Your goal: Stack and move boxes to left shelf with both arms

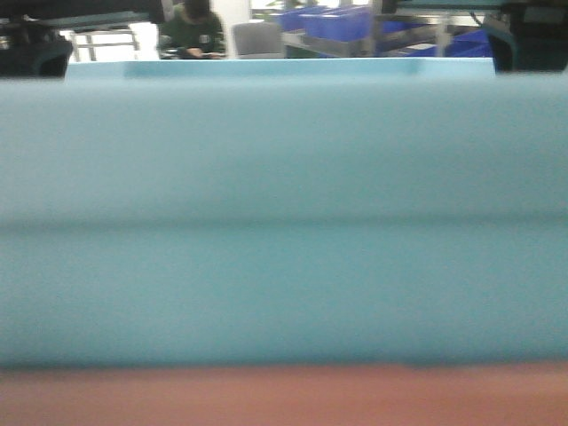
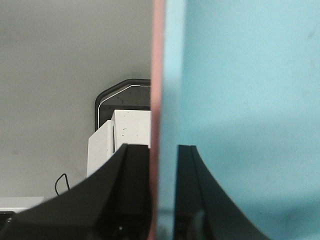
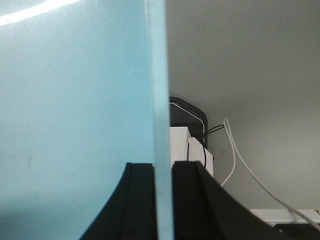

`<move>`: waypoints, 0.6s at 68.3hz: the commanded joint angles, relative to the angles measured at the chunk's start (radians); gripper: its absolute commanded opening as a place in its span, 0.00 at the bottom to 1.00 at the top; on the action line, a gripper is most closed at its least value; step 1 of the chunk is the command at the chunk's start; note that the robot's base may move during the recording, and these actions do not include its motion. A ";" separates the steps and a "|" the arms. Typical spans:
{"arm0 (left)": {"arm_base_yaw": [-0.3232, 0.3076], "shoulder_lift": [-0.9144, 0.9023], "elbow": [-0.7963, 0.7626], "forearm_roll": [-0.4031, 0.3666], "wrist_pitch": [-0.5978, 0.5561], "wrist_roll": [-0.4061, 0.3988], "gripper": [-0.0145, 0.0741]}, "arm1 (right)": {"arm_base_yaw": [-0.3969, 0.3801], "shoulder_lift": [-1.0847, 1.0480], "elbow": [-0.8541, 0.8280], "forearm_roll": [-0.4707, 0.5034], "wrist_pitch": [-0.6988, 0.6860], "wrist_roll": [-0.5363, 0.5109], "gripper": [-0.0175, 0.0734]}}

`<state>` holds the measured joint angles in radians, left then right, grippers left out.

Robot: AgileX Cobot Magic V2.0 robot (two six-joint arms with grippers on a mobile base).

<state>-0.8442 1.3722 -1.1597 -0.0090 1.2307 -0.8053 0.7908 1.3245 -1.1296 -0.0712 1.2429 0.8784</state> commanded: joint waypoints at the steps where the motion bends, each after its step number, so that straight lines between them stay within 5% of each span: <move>1: -0.007 -0.040 -0.029 -0.011 0.110 -0.008 0.15 | 0.000 -0.035 -0.027 -0.027 0.053 0.000 0.27; 41: -0.007 -0.039 -0.029 -0.027 0.110 -0.008 0.15 | 0.000 -0.035 -0.027 -0.027 0.053 0.000 0.27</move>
<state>-0.8442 1.3722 -1.1597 -0.0215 1.2363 -0.8053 0.7908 1.3245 -1.1296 -0.0712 1.2467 0.8784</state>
